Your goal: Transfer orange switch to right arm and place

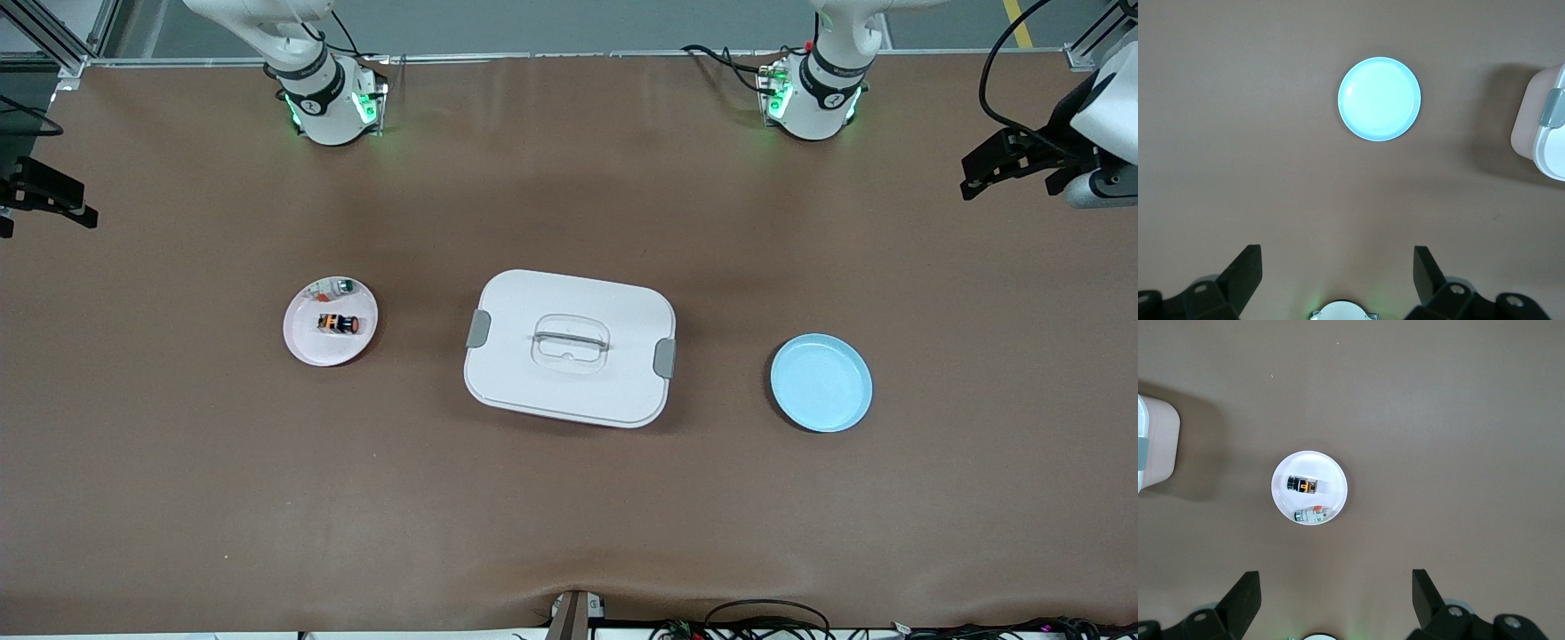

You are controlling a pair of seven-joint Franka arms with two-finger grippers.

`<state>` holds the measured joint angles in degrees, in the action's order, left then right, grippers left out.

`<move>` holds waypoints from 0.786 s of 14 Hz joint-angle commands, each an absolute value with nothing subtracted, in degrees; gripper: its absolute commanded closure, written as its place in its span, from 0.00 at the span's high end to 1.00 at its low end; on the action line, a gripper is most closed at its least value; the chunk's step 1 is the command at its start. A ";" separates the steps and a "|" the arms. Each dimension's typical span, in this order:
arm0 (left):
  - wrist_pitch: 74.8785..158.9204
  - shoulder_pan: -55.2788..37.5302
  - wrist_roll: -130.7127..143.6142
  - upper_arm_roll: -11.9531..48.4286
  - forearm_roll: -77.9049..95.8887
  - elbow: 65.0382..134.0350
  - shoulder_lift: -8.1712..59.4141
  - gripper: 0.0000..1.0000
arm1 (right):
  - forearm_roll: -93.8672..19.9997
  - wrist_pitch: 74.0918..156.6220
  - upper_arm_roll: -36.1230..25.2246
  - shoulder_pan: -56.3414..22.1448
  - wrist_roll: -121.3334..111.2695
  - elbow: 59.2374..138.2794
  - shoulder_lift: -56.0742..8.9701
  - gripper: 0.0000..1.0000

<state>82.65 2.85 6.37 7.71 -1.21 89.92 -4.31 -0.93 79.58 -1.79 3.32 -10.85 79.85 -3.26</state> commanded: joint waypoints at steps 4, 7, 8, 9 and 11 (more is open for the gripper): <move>82.53 3.16 5.27 7.65 -0.97 90.35 -5.54 1.00 | -3.59 80.16 -1.67 3.60 -7.31 81.91 -1.41 1.00; 82.53 3.16 5.27 7.65 -0.97 90.53 -5.89 1.00 | -4.13 79.98 -1.41 3.16 -2.05 81.91 -1.32 1.00; 82.53 3.16 5.27 7.65 -0.97 90.79 -6.06 1.00 | -4.22 79.89 -1.32 3.16 -1.15 81.91 -1.32 1.00; 82.53 3.16 5.27 7.65 -0.88 90.88 -6.50 1.00 | -4.48 79.89 -1.41 3.34 -1.14 81.91 -1.32 1.00; 82.53 3.08 5.27 7.73 -0.35 90.97 -6.77 1.00 | -4.66 80.24 -1.67 3.95 -1.23 81.74 -1.58 1.00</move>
